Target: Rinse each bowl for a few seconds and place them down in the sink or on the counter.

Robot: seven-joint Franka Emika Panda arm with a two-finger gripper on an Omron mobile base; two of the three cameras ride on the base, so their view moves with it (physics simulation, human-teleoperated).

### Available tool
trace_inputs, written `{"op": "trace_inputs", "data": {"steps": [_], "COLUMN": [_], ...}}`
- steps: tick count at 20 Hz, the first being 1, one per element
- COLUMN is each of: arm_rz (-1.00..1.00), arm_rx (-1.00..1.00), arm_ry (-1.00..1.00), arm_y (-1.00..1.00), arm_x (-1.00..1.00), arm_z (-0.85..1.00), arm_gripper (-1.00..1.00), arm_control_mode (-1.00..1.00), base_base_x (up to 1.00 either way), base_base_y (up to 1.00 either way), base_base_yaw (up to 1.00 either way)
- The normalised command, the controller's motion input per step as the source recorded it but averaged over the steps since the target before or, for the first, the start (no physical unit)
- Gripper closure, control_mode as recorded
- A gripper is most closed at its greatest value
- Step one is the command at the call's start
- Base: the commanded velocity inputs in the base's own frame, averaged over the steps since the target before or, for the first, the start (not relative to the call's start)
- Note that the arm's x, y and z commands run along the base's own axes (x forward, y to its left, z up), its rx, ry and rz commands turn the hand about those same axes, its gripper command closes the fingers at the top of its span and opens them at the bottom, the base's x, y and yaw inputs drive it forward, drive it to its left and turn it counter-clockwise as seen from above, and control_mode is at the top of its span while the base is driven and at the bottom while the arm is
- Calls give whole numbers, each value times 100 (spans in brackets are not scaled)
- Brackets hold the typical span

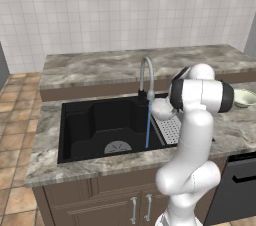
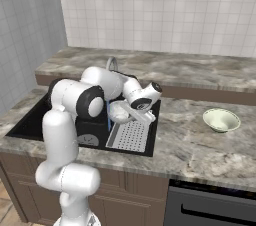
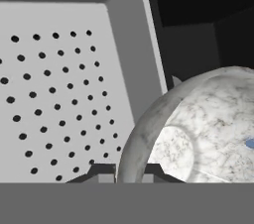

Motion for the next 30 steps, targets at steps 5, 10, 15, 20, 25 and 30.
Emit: {"op": "trace_inputs", "data": {"steps": [5,10,15,20,25,30], "arm_rz": [13,12,12,14,14,16], "arm_rx": [0,0,0,0,0,0], "arm_ry": [-5,-4,-2,0,0,-1], "arm_y": [-26,-14,-22,-35,-22,-17], "arm_x": [2,5,0,0,-3,-10], "arm_z": [0,-2,-13,-15,-22,-26], "arm_gripper": [100,100,100,100,100,100], "arm_control_mode": [-100,-100,-100,-100,-100,-100], "base_base_x": [0,0,0,0,0,0], "base_base_y": [0,0,0,0,0,0], "base_base_yaw": [0,0,0,0,0,0]}}
